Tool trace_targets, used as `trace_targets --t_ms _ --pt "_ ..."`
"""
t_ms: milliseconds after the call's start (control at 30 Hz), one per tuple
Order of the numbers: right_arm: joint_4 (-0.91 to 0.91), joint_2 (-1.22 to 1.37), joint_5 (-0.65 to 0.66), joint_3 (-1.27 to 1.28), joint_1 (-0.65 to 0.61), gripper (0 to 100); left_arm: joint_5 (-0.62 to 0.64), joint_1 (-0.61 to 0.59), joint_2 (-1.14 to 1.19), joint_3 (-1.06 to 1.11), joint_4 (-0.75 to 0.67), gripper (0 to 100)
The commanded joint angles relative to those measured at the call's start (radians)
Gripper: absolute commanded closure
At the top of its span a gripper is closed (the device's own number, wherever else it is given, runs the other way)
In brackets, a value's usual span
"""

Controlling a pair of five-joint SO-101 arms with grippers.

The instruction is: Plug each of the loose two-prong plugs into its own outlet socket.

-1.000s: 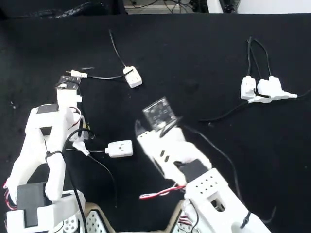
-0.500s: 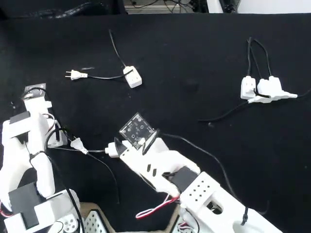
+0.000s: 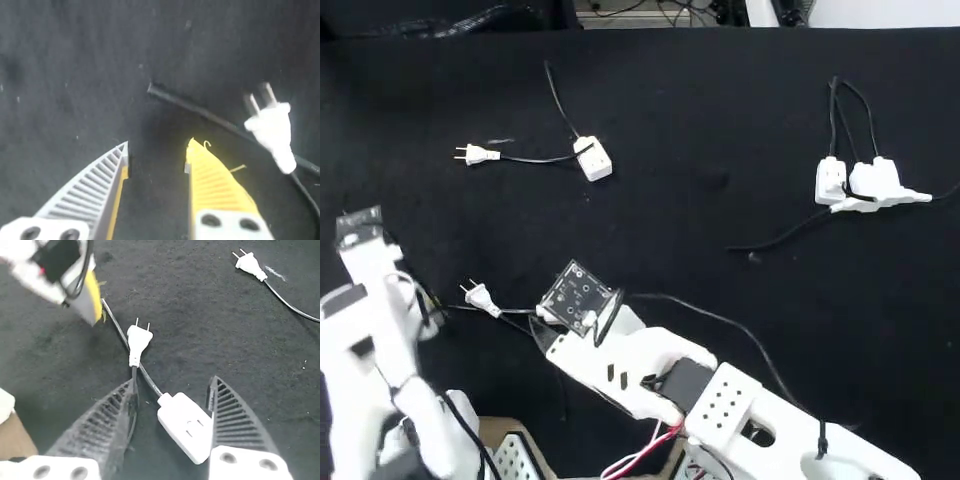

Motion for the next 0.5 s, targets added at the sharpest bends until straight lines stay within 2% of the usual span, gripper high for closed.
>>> trace_targets --t_ms 0,233,467 --pt "-0.026 -0.022 -0.018 -0.064 -0.015 77.3 0.071 -0.010 -0.198 0.084 -0.011 81" --pt "-0.025 -0.022 -0.018 -0.096 -0.015 77.3 0.069 -0.010 -0.450 0.240 -0.003 81" --pt "-0.026 0.070 -0.018 -0.217 -0.018 77.3 -0.035 -0.042 -0.500 0.306 -0.002 81"
